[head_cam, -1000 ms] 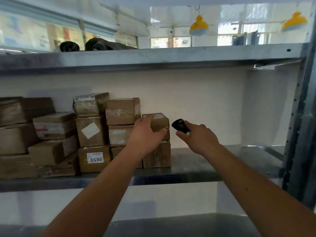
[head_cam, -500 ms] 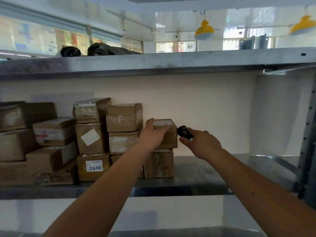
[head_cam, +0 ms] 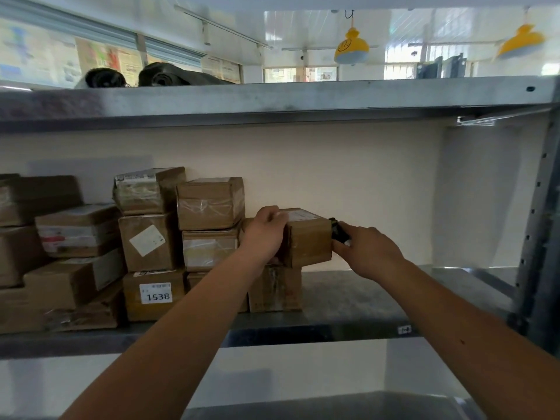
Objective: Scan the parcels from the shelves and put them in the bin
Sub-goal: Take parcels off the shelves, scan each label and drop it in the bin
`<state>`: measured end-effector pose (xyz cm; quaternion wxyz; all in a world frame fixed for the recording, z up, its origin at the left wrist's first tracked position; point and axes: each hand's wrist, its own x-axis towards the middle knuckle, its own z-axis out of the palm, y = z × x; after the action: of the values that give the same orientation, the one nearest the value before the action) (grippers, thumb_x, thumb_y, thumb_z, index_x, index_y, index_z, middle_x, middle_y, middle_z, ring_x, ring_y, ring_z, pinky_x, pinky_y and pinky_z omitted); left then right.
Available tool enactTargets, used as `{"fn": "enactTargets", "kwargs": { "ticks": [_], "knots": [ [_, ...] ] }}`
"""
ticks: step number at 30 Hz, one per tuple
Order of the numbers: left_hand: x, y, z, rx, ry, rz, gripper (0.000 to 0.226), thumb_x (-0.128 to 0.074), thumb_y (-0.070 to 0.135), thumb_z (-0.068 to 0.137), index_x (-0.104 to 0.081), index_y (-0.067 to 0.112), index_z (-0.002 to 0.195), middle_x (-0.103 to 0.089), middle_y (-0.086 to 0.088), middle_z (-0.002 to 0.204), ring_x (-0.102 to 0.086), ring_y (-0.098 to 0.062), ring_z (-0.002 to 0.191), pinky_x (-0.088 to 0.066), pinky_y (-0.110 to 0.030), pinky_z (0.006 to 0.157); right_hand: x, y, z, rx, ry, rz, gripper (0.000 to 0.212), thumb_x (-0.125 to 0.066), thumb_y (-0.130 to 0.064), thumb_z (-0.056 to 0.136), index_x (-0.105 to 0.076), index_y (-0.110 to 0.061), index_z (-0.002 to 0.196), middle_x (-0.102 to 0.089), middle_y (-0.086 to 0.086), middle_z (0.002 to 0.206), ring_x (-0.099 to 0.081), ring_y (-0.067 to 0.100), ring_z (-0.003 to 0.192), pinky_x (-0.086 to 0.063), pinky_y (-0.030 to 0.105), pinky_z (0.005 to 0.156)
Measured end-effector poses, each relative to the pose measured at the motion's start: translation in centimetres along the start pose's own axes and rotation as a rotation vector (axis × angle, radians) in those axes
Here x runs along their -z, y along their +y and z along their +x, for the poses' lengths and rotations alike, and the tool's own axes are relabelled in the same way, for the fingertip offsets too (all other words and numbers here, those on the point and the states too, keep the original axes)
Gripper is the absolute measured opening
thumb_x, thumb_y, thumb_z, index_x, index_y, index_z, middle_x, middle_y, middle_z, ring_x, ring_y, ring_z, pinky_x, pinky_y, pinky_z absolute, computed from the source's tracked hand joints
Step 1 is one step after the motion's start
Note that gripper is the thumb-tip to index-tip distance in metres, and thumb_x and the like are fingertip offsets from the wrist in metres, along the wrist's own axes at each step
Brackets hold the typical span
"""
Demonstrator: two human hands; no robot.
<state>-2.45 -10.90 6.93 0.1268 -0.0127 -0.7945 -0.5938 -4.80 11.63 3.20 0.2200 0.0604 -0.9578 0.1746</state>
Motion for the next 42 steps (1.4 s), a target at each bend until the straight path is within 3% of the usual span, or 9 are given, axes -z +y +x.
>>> {"fn": "enactTargets", "kwargs": {
  "ticks": [3,7,10,17,23,33,35,38,42],
  "knots": [
    [0.1,0.4,-0.2,0.07,-0.063,-0.021,0.061,-0.065,0.051,0.097,-0.041,0.041,0.152,-0.051,-0.006,0.13,-0.064,-0.03,0.1,-0.059,-0.034,0.06,-0.2,0.0,0.0,-0.012,0.0,0.006,0.053,-0.041,-0.066,0.102,-0.048,-0.039,0.147,-0.07,0.003,0.127,-0.067,0.026,0.102,-0.058,0.043,0.085],
    [0.6,0.3,-0.3,0.079,-0.073,-0.087,0.091,-0.08,0.052,0.086,-0.027,0.039,0.159,-0.057,-0.007,0.12,-0.064,-0.024,0.083,-0.06,-0.033,0.059,-0.4,0.0,0.3,-0.032,0.02,0.007,0.047,-0.04,-0.064,0.102,-0.051,-0.039,0.141,-0.071,0.003,0.12,-0.066,0.025,0.094,-0.057,0.039,0.079],
    [0.6,0.0,-0.5,0.066,-0.038,-0.13,0.107,-0.087,0.055,0.077,-0.023,0.036,0.161,-0.056,-0.007,0.128,-0.065,-0.023,0.089,-0.062,-0.032,0.06,-0.5,0.1,0.5,-0.049,0.028,0.005,0.045,-0.039,-0.063,0.103,-0.053,-0.037,0.137,-0.072,0.003,0.117,-0.065,0.024,0.092,-0.056,0.038,0.078],
    [0.0,-0.5,-1.3,0.011,0.07,-0.152,0.084,-0.08,0.055,0.085,-0.035,0.038,0.154,-0.055,-0.008,0.135,-0.066,-0.025,0.094,-0.058,-0.027,0.054,-0.6,0.6,0.1,-0.059,0.041,0.118,0.056,-0.038,-0.068,0.102,-0.052,-0.033,0.144,-0.07,0.004,0.126,-0.065,0.024,0.097,-0.049,0.036,0.075],
    [-0.7,-0.4,-1.0,-0.024,0.11,-0.174,0.044,-0.075,0.045,0.094,-0.051,0.033,0.129,-0.061,-0.007,0.128,-0.067,-0.027,0.102,-0.064,-0.035,0.062,-0.5,1.2,-3.3,-0.09,0.075,0.177,0.064,-0.038,-0.066,0.103,-0.041,-0.031,0.156,-0.064,0.006,0.14,-0.064,0.028,0.116,-0.051,0.041,0.091],
    [-1.5,-0.5,-0.5,-0.064,0.163,0.007,0.05,-0.069,0.048,0.096,-0.041,0.029,0.133,-0.064,-0.003,0.126,-0.067,-0.02,0.101,-0.061,-0.035,0.072,-1.1,0.9,-4.8,-0.071,0.065,0.128,0.072,-0.035,-0.075,0.098,-0.033,-0.035,0.159,-0.065,0.005,0.138,-0.066,0.026,0.11,-0.058,0.045,0.092],
    [-1.3,-0.7,-0.5,-0.118,0.16,0.028,0.064,-0.072,0.046,0.094,-0.036,0.03,0.144,-0.064,0.002,0.124,-0.065,-0.018,0.103,-0.057,-0.035,0.085,-1.0,1.2,-4.7,-0.083,0.064,0.144,0.072,-0.035,-0.073,0.1,-0.033,-0.034,0.16,-0.065,0.007,0.138,-0.066,0.027,0.112,-0.057,0.043,0.093],
    [-1.1,-0.5,-0.6,-0.15,0.087,0.108,0.1,-0.082,0.047,0.085,-0.019,0.035,0.162,-0.059,0.007,0.122,-0.062,-0.017,0.106,-0.053,-0.03,0.085,-1.0,1.7,-4.5,-0.101,0.044,0.18,0.069,-0.038,-0.068,0.102,-0.034,-0.031,0.16,-0.065,0.007,0.14,-0.066,0.026,0.113,-0.054,0.04,0.091],
    [-1.0,-0.5,-0.7,-0.29,0.079,0.233,0.091,-0.088,0.047,0.079,-0.039,0.032,0.154,-0.064,0.012,0.115,-0.065,-0.014,0.108,-0.055,-0.031,0.091,-1.4,2.0,-4.6,-0.107,0.005,0.151,0.07,-0.038,-0.067,0.102,-0.033,-0.031,0.161,-0.066,0.007,0.138,-0.068,0.025,0.108,-0.056,0.041,0.093]
  ]
}}
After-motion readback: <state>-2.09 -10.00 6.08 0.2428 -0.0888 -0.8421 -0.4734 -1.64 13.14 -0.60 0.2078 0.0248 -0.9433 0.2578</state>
